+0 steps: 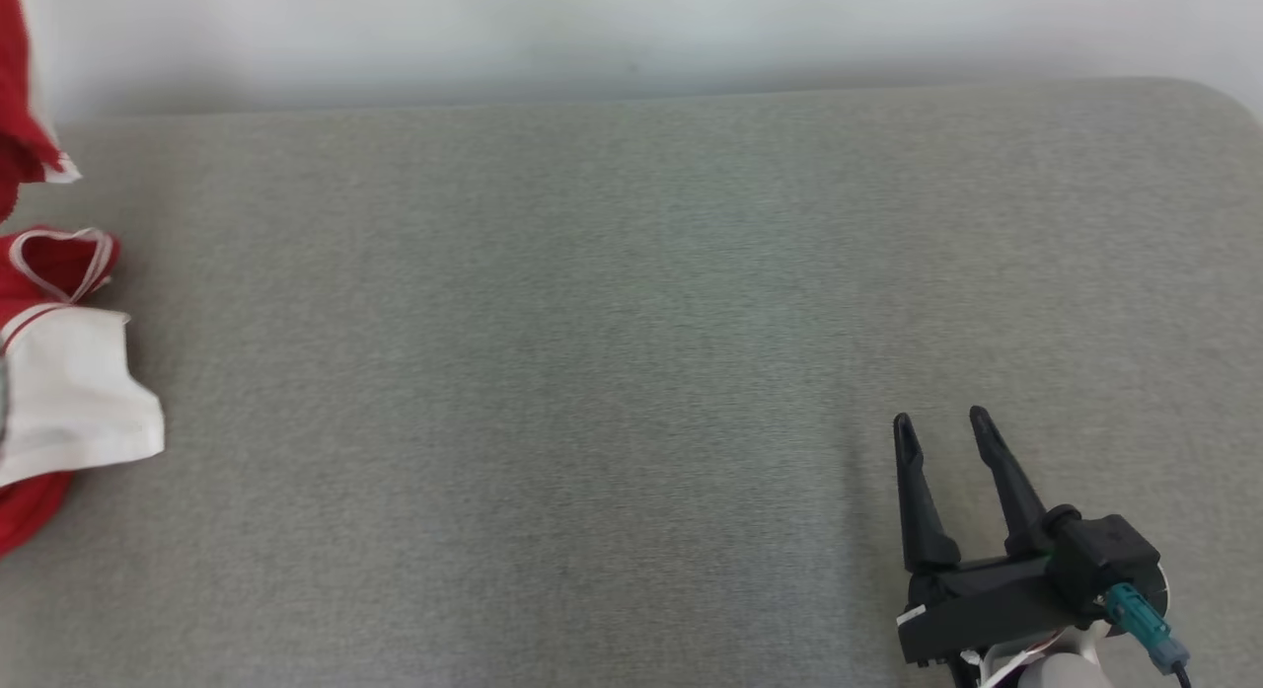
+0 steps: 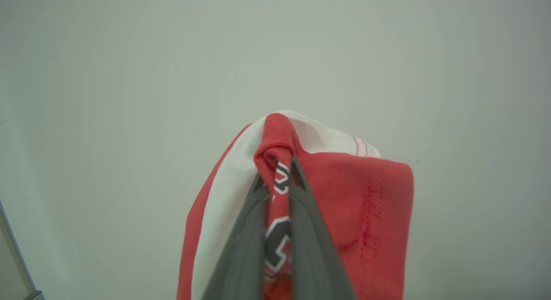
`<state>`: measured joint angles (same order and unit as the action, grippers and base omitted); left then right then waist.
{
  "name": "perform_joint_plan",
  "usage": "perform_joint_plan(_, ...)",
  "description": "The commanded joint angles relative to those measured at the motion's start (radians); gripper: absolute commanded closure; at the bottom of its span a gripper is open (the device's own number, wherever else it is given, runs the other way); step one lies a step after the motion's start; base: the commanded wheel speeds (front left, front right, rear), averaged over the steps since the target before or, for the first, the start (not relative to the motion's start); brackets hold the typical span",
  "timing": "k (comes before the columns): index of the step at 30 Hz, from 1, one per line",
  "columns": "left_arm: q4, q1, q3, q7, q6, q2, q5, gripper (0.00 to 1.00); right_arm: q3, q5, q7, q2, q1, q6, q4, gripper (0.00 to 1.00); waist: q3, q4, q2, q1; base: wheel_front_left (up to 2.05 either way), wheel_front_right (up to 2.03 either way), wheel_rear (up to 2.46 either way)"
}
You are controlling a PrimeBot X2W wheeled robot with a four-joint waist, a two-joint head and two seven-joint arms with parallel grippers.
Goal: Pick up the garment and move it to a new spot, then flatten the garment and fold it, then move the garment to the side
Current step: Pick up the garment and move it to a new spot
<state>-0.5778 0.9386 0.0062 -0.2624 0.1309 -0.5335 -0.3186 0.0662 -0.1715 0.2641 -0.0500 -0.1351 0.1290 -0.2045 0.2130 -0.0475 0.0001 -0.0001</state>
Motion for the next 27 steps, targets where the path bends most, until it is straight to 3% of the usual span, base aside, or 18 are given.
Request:
perform_joint_plan(1, 0.023, 0.006, -0.015, -0.003, -0.010, 0.019, 0.010, 1.00, 0.005, -0.006, 0.001, -0.001, 0.018, 0.003, 0.001, 0.00, -0.018, -0.042, -0.0001, 0.0001, 0.00, 0.00, 0.00)
perform_joint_plan(6, 0.096, -0.006, -0.051, 0.020, -0.027, 0.060, 0.021, 1.00, 0.011, -0.024, 0.001, -0.001, 0.016, 0.003, -0.002, 0.00, -0.019, -0.108, -0.0001, 0.0001, 0.00, 0.00, 0.00)
perform_joint_plan(16, 0.252, -0.108, -0.168, 0.075, -0.049, 0.208, 0.018, 1.00, 0.002, -0.034, 0.001, -0.001, 0.041, 0.003, -0.011, 0.00, -0.015, -0.215, -0.0001, 0.0001, 0.00, 0.00, 0.00)
perform_joint_plan(27, 0.165, -0.245, -0.286, 0.047, -0.030, 0.347, -0.016, 1.00, 0.014, -0.036, 0.001, -0.001, 0.028, 0.003, -0.018, 0.00, -0.011, -0.225, -0.0001, 0.0001, 0.00, 0.00, 0.00)
